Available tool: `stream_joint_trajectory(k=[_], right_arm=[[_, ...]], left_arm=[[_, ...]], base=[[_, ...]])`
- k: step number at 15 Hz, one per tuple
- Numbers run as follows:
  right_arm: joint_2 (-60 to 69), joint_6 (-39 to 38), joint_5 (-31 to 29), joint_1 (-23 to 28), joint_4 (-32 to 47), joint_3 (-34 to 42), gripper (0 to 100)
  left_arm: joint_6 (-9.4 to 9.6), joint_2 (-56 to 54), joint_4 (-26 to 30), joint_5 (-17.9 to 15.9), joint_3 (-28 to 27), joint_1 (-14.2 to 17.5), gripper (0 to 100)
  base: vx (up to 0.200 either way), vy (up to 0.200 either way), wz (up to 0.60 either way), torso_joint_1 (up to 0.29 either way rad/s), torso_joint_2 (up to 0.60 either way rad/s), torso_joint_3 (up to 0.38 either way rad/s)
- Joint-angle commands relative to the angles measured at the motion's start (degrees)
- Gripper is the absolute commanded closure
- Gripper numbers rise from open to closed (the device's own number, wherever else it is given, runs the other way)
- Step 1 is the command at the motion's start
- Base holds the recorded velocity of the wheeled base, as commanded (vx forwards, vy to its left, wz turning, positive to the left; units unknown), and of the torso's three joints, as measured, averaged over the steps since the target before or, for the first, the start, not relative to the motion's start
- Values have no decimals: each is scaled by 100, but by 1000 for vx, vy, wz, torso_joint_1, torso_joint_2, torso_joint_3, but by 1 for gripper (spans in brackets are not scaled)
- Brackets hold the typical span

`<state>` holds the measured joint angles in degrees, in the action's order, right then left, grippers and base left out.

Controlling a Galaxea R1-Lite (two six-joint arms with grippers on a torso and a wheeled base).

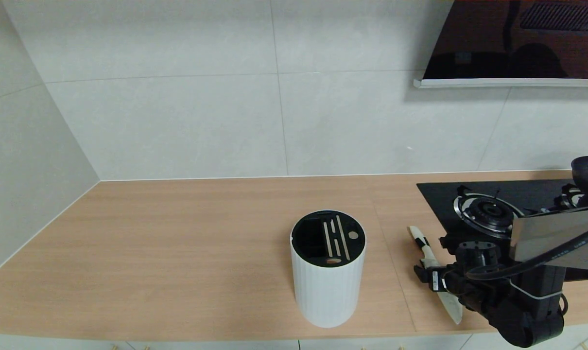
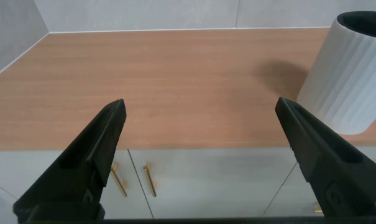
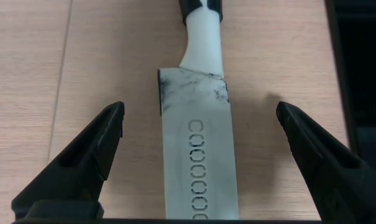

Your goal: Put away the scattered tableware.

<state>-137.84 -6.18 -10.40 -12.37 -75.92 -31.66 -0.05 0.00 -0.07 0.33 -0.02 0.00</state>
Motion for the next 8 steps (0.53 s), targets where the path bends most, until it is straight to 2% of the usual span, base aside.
stream_joint_trajectory(k=[1, 5, 6, 8], right_arm=[[-76, 3, -32, -2, -81, -42, 0], [-208, 20, -85, -2, -116, -86, 0], [-217, 20, -85, -2, -116, -86, 100], [-191, 12, -94, -2, -116, -86, 100]], left_arm=[[5, 0, -1, 2, 2, 0, 0], [5, 0, -1, 2, 2, 0, 0], [-4, 0, -1, 2, 2, 0, 0], [-4, 0, -1, 2, 2, 0, 0]], base=[[0, 0, 0, 0, 0, 0], [0, 0, 0, 0, 0, 0], [0, 0, 0, 0, 0, 0], [0, 0, 0, 0, 0, 0]])
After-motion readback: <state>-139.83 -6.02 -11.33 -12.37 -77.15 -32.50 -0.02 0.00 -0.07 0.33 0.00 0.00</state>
